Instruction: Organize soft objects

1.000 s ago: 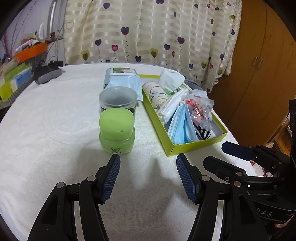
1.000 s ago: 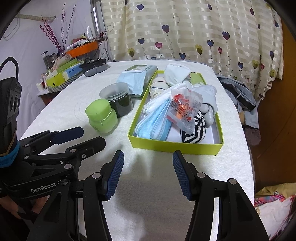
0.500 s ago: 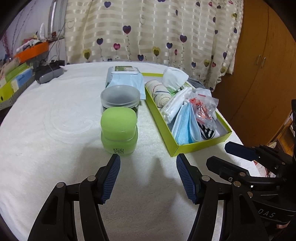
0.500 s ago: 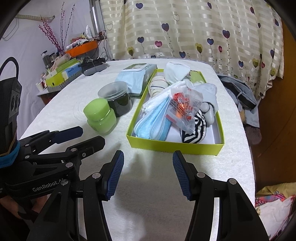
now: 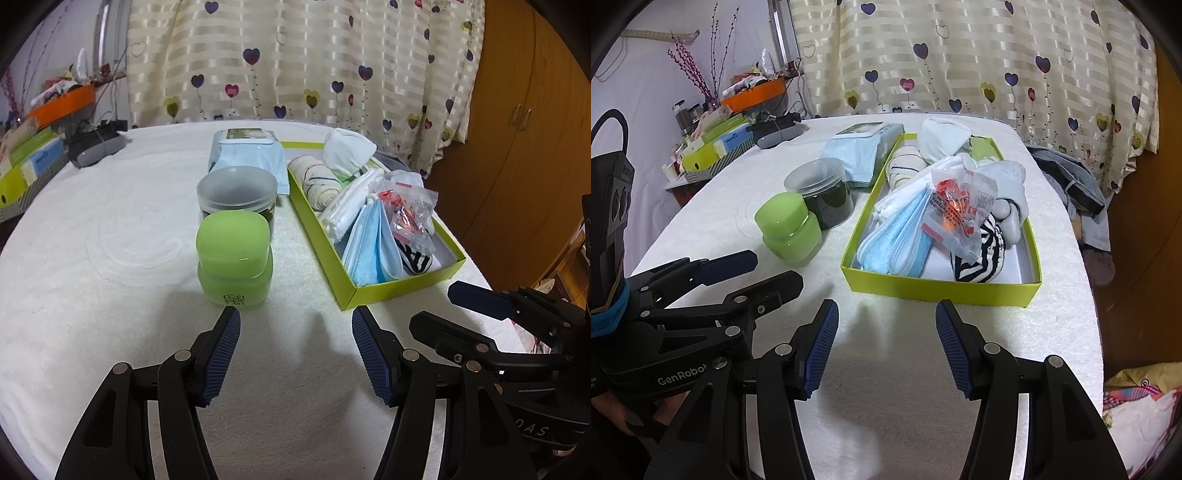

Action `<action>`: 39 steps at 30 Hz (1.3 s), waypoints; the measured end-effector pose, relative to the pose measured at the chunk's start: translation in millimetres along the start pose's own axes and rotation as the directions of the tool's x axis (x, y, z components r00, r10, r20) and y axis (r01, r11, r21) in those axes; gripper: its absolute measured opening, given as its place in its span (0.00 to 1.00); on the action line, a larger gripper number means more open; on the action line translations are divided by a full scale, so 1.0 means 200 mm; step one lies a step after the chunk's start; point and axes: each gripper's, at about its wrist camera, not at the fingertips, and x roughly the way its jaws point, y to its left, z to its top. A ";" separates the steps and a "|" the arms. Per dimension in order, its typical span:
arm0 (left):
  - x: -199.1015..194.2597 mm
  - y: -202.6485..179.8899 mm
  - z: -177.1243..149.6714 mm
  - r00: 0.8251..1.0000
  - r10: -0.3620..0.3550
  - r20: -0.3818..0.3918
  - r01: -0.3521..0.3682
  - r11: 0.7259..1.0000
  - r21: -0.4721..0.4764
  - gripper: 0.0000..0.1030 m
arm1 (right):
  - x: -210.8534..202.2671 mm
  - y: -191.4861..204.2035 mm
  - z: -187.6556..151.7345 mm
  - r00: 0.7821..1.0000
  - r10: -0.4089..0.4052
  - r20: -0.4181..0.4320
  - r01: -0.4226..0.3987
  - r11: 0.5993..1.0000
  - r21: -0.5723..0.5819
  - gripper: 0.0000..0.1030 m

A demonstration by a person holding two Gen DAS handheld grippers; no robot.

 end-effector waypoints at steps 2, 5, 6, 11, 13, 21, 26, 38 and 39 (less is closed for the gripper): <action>0.00 0.00 0.00 1.000 -0.003 -0.002 0.003 1.000 -0.001 0.61 | 0.00 0.00 0.00 1.000 0.000 0.000 0.000 1.000 0.000 0.54; 0.01 -0.01 -0.01 1.000 0.002 -0.005 -0.002 1.000 0.001 0.61 | 0.00 0.00 0.00 1.000 -0.001 -0.001 0.001 1.000 0.000 0.54; 0.01 -0.01 -0.01 1.000 0.008 -0.007 -0.008 1.000 0.004 0.61 | 0.00 0.00 0.00 1.000 0.000 -0.002 0.000 1.000 0.000 0.54; 0.02 -0.01 -0.01 1.000 0.014 -0.008 -0.014 1.000 0.010 0.61 | 0.02 0.00 -0.01 1.000 0.002 -0.004 -0.002 1.000 0.001 0.54; 0.02 -0.01 -0.02 1.000 0.014 -0.009 -0.014 1.000 0.011 0.61 | 0.02 0.00 -0.01 1.000 0.001 -0.004 -0.001 1.000 0.000 0.54; 0.03 -0.02 -0.02 1.000 0.016 -0.011 -0.016 1.000 0.010 0.61 | 0.02 0.00 -0.01 1.000 0.001 -0.005 -0.001 1.000 0.000 0.54; 0.03 -0.01 -0.02 1.000 0.023 -0.004 -0.023 1.000 0.015 0.61 | 0.02 0.00 -0.01 1.000 0.002 -0.004 -0.002 1.000 0.000 0.54; 0.03 -0.01 -0.02 1.000 0.022 -0.005 -0.022 1.000 0.015 0.61 | 0.02 0.00 -0.01 1.000 0.001 -0.005 -0.001 1.000 0.000 0.54; 0.03 -0.01 -0.02 1.000 0.024 -0.004 -0.024 1.000 0.016 0.61 | 0.02 0.00 0.00 1.000 0.002 -0.005 -0.002 1.000 0.000 0.54</action>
